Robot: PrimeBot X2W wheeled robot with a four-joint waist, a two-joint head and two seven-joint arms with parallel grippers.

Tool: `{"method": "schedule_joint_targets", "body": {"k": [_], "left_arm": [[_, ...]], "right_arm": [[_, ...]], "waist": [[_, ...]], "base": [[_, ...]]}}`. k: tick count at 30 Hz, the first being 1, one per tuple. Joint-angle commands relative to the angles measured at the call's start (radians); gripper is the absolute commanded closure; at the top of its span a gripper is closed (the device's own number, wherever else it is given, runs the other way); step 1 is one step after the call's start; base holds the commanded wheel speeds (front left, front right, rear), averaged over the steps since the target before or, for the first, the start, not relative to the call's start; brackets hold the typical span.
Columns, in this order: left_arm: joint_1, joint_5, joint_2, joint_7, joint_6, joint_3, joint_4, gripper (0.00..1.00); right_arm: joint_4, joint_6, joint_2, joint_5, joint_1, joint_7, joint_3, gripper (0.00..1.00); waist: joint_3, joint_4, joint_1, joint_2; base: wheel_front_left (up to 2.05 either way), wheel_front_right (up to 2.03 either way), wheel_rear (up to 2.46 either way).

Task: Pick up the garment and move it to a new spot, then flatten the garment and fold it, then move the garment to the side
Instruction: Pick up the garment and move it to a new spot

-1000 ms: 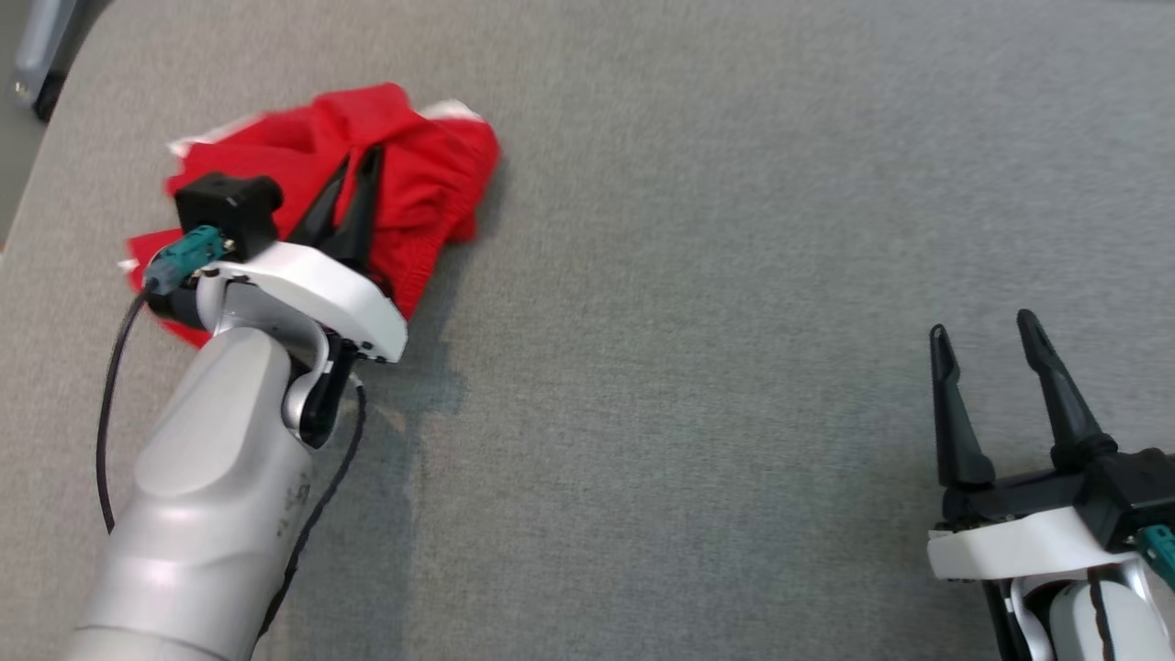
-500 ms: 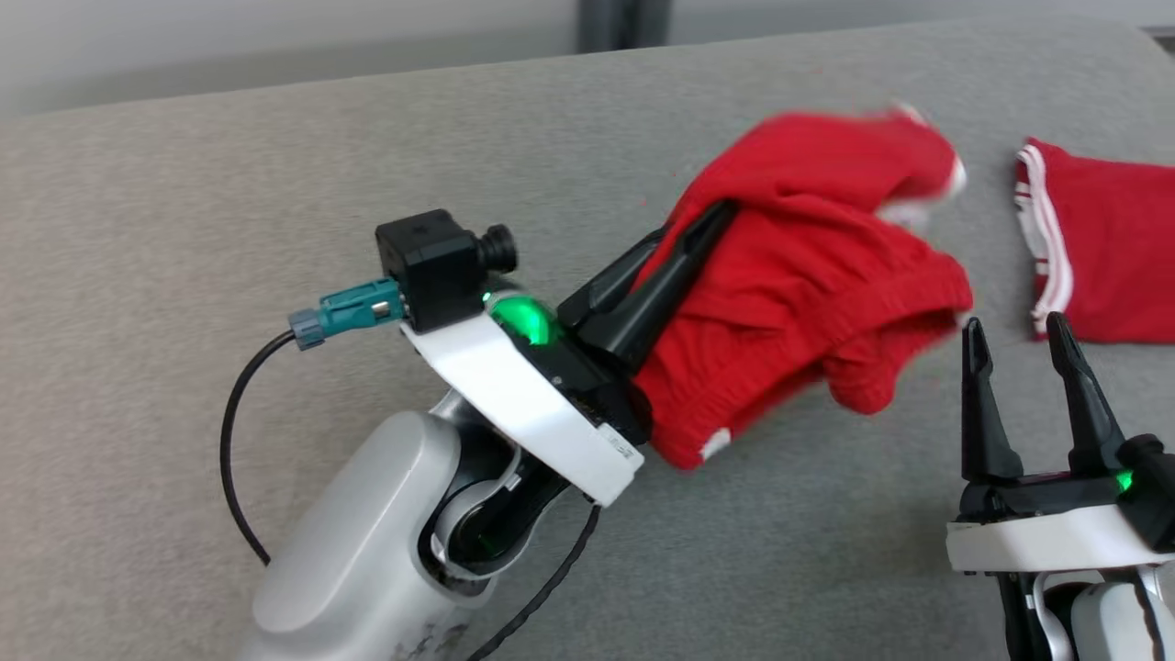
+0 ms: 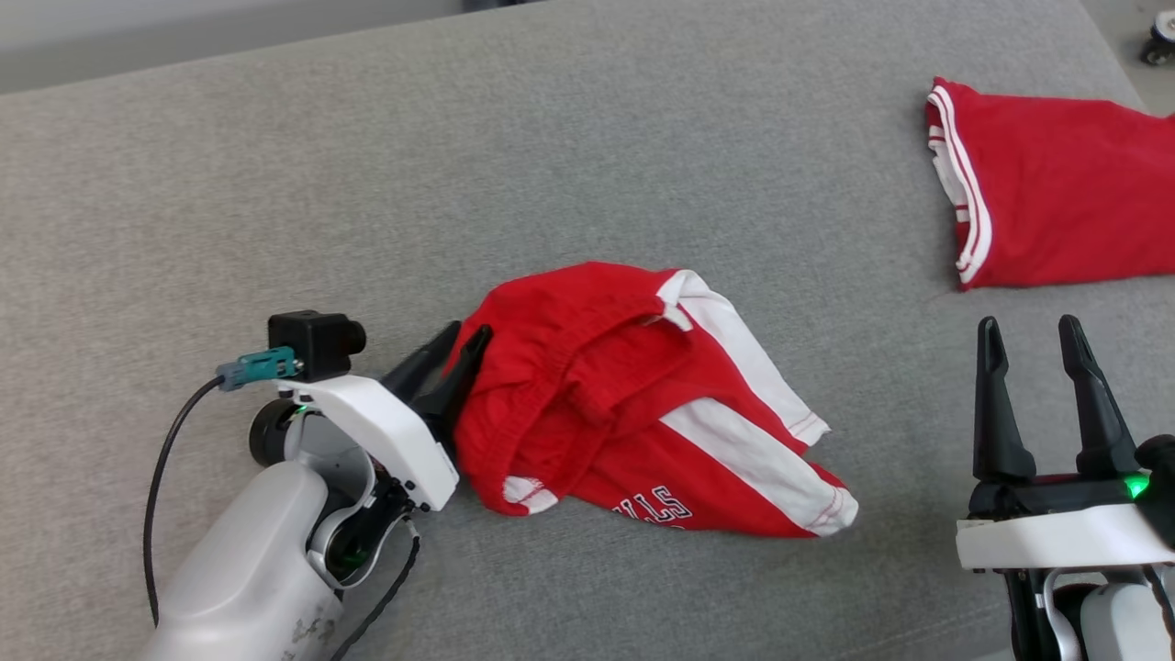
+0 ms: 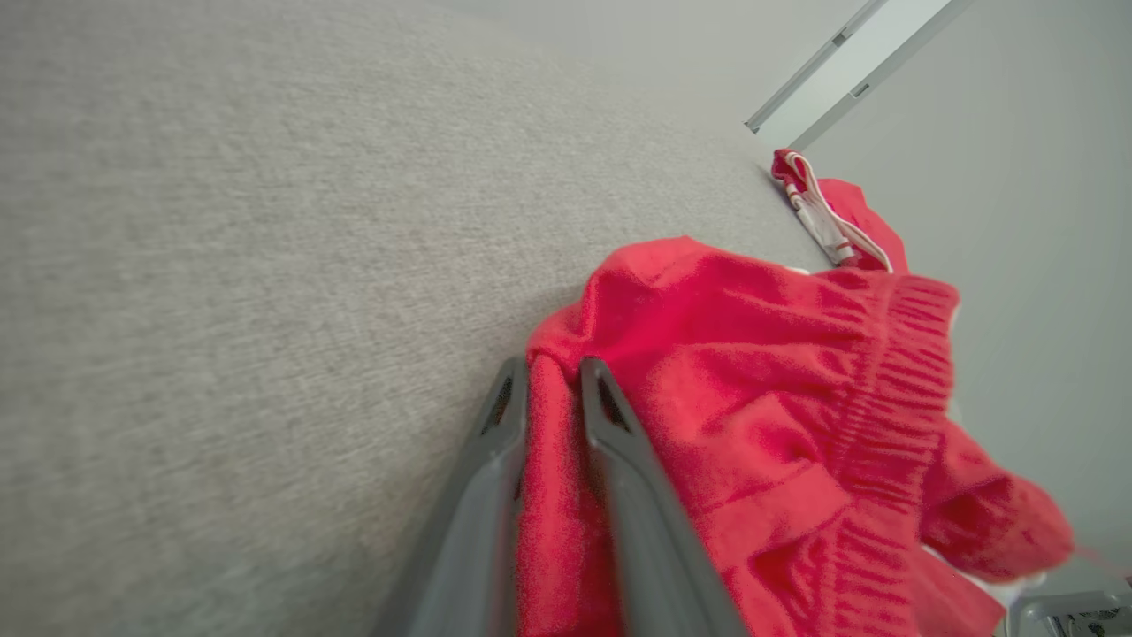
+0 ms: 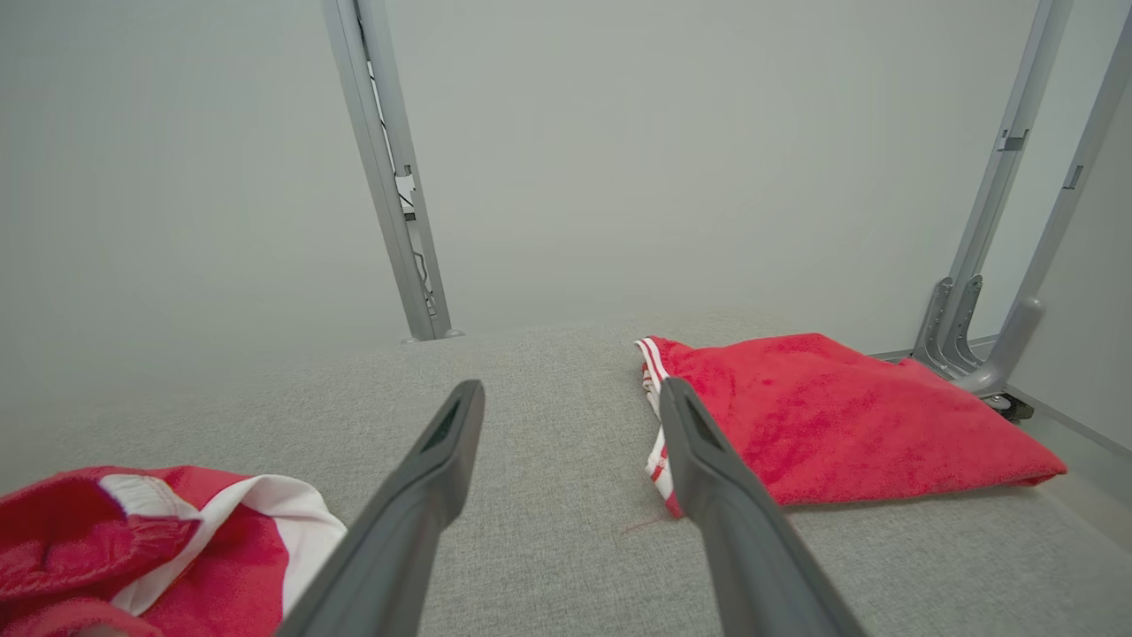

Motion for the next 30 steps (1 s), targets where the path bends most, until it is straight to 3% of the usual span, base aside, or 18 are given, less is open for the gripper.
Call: {"method": "schedule_joint_targets", "body": {"k": [1, 4, 6, 8, 13, 17, 20, 24, 30], "left_arm": [[0.008, 0.001, 0.019, -0.016, -0.004, 0.004, 0.046, 0.0], [-0.007, 0.007, 0.019, -0.073, -0.014, 0.004, 0.076, 0.0], [-0.005, 0.06, 0.054, -0.134, -0.017, -0.014, 0.067, 0.0], [0.038, 0.124, 0.095, -0.251, 0.028, -0.002, 0.017, 0.0], [0.194, 0.192, 0.145, -0.314, 0.14, 0.082, -0.205, 0.0], [0.365, 0.289, 0.14, -0.317, 0.222, 0.179, -0.404, 0.0], [0.508, 0.379, 0.117, -0.318, 0.257, 0.245, -0.472, 0.0], [0.665, 0.496, 0.07, -0.318, 0.262, 0.324, -0.488, 0.0], [0.769, 0.592, -0.045, -0.318, 0.194, 0.441, -0.486, 0.0]], "right_arm": [[0.005, 0.0, -0.003, -0.008, 0.002, 0.0, -0.004, 0.0], [0.012, 0.0, -0.005, -0.022, 0.015, 0.0, -0.007, 0.0], [0.013, 0.0, -0.005, -0.031, 0.023, 0.0, -0.006, 0.0], [0.01, 0.0, -0.005, -0.047, 0.044, 0.0, -0.018, 0.0], [-0.001, 0.0, -0.004, -0.094, 0.098, 0.0, -0.05, 0.0], [-0.025, 0.0, -0.005, -0.137, 0.143, 0.0, -0.071, 0.0], [-0.028, 0.0, -0.004, -0.167, 0.179, 0.0, -0.071, 0.0], [-0.027, 0.0, -0.004, -0.194, 0.217, 0.0, -0.084, 0.0], [-0.002, 0.0, -0.005, -0.188, 0.26, 0.0, -0.068, 0.0]], "waist": [[-0.01, 0.013, 0.0, 0.0], [-0.039, 0.034, 0.0, 0.0], [-0.067, 0.042, 0.0, 0.0], [-0.12, 0.058, 0.0, 0.0], [-0.2, 0.102, 0.0, 0.0], [-0.249, 0.14, 0.0, 0.0], [-0.294, 0.163, 0.0, 0.0], [-0.335, 0.195, 0.0, 0.0], [-0.363, 0.246, 0.0, 0.0]], "base": [[0.0, 0.0, 0.0], [0.0, 0.0, 0.0], [0.0, 0.0, 0.0], [0.0, 0.0, 0.0], [0.0, 0.0, 0.0], [0.0, 0.0, 0.0], [0.0, 0.0, 0.0], [0.0, 0.0, 0.0], [0.0, 0.0, 0.0]]}}
